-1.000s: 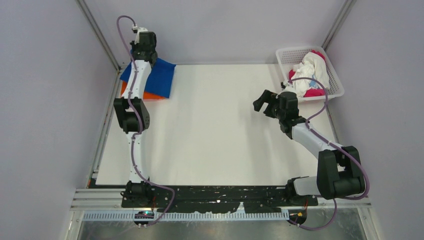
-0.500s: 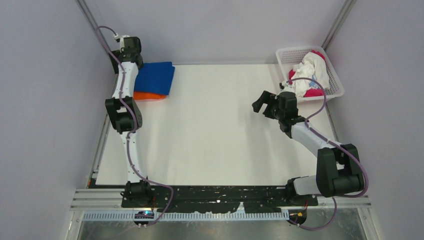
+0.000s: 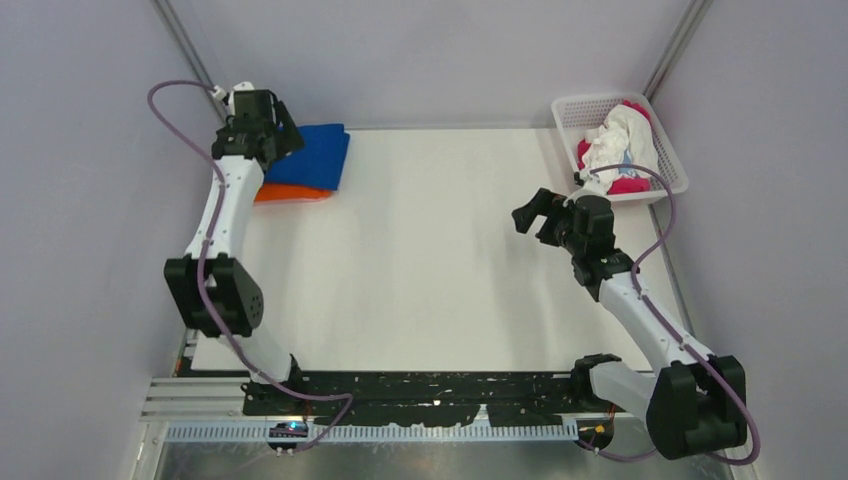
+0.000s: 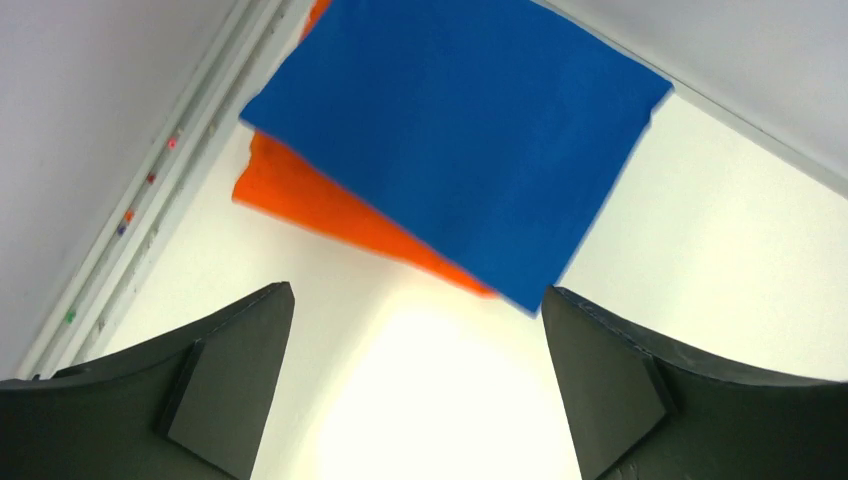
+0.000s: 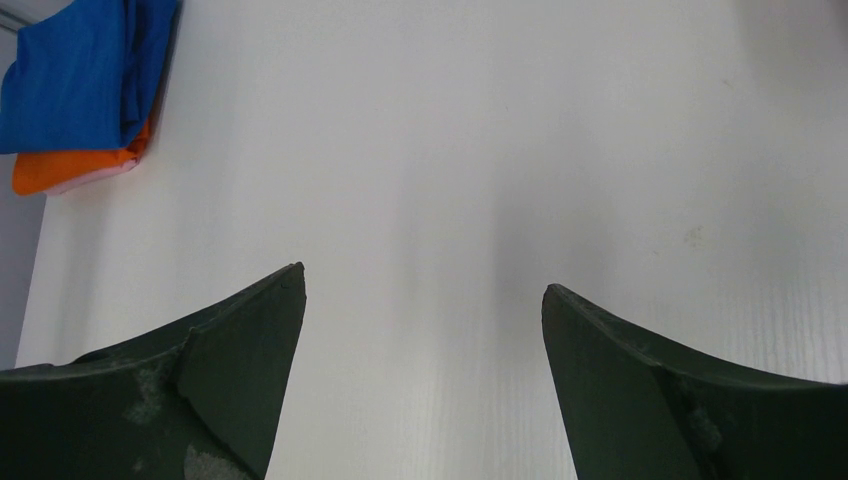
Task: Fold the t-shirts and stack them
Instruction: Put the neatly folded tshirt into the corner of the board with the left arm, then reset both arms
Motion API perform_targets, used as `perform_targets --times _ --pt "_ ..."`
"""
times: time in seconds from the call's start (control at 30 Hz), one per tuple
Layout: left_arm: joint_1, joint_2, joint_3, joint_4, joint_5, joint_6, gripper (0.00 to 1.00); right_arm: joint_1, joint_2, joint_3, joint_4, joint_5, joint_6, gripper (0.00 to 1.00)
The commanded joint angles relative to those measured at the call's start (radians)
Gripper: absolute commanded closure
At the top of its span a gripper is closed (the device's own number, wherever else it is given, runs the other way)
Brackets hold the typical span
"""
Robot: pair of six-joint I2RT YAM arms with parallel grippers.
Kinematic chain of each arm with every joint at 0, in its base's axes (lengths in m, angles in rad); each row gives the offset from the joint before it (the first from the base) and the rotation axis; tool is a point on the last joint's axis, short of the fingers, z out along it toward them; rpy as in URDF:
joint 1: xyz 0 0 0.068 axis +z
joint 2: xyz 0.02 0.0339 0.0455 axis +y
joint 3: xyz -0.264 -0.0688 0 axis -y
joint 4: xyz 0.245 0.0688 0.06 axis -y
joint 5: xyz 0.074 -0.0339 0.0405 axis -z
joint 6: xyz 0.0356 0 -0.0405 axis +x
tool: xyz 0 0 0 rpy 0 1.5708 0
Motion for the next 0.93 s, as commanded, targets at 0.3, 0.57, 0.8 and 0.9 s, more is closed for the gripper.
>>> perform_targets --times 0.3,0.57,0.8,0.9 --pt "-0.307 -0.901 -1.213 0.252 0.041 -0.214 0.0 -0.004 -0.435 -0.205 -0.247 0.039 -0.008 0.05" --pt "-0.309 -1.087 -1.294 0.301 0.108 -0.187 0.0 -0.004 -0.549 -0.296 -0.292 0.149 -0.028 0.05" --pt "-0.309 -1.148 -1.312 0.283 0.089 -0.19 0.0 -0.004 -0.592 -0.299 -0.298 0.154 -0.038 0.05" --pt "-0.309 -1.161 -1.313 0.284 0.09 -0.191 0.0 -0.005 -0.603 -0.302 -0.305 0.17 -0.039 0.05"
